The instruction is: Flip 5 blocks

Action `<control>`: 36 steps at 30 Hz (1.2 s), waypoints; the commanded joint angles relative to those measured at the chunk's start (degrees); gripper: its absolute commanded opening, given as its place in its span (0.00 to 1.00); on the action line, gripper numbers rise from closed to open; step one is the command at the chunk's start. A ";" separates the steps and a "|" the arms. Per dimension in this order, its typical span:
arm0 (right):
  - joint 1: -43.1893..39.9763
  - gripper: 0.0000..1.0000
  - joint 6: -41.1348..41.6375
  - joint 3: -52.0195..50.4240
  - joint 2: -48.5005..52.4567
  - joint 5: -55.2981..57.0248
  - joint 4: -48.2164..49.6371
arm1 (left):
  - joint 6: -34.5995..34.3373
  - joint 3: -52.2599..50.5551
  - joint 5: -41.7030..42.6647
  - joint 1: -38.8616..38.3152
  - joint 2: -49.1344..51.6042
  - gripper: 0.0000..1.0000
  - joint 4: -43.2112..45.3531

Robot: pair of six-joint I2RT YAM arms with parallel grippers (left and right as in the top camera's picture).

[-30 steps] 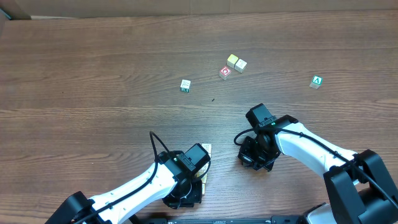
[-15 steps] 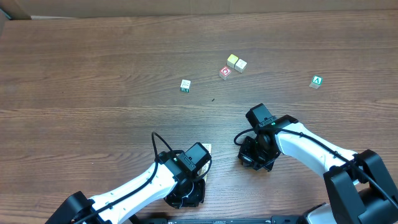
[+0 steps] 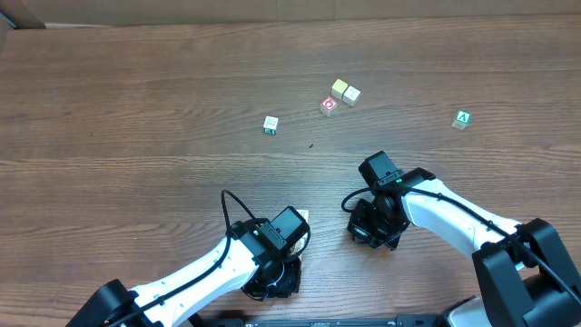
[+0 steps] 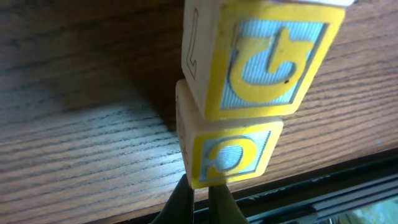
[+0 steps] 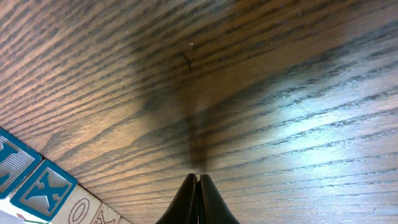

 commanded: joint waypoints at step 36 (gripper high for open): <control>0.55 0.04 -1.86 1.01 -0.17 -0.42 2.71 | 0.70 6.49 -11.30 -3.45 -16.55 0.04 -3.96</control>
